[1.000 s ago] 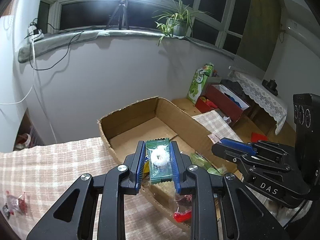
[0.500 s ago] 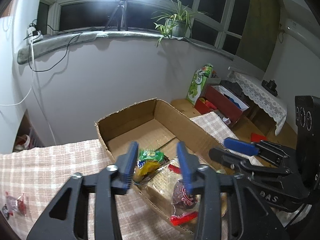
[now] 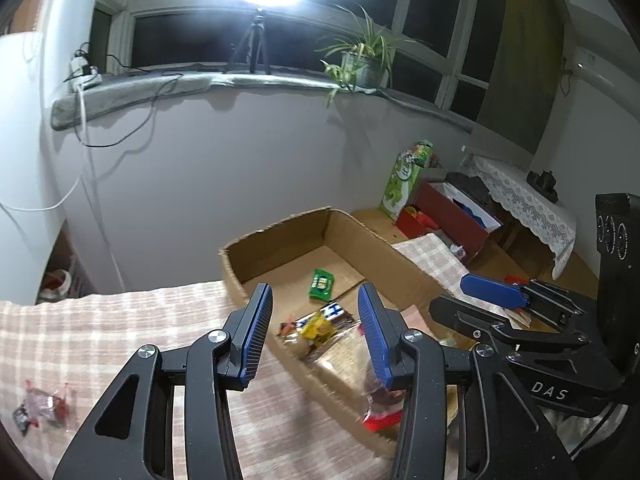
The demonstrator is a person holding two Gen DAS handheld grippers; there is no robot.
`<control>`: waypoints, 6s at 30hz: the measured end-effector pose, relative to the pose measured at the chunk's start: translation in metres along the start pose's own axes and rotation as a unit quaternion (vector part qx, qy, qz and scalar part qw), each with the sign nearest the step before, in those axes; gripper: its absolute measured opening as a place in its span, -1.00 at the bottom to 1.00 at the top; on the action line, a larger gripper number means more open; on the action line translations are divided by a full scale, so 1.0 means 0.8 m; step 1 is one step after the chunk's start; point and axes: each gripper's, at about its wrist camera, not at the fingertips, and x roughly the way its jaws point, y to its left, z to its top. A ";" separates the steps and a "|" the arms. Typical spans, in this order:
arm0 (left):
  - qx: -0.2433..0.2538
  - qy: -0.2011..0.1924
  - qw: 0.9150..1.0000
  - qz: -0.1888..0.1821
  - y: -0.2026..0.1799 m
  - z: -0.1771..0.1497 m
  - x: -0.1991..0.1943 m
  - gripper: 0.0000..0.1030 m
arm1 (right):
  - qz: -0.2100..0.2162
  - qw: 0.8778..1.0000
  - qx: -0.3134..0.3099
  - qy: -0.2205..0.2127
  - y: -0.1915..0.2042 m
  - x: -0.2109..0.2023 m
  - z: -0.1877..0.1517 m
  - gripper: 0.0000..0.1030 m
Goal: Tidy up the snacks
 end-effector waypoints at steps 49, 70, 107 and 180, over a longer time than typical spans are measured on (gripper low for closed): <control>-0.007 0.137 0.980 0.143 0.323 -0.155 -0.095 0.01 | 0.219 0.893 -0.365 0.148 0.418 0.209 -0.042 0.48; -0.025 0.118 0.984 0.132 0.313 -0.160 -0.099 -0.55 | 0.221 0.903 -0.328 0.168 0.411 0.218 -0.049 -0.39; 0.047 0.016 0.999 -0.022 0.044 -0.024 -0.035 -0.55 | 0.084 0.985 -0.132 0.071 0.063 0.036 0.008 -0.38; 0.020 -0.036 0.996 0.076 -0.038 -0.063 -0.117 0.56 | -0.039 0.998 -0.046 -0.035 0.003 -0.121 -0.069 0.96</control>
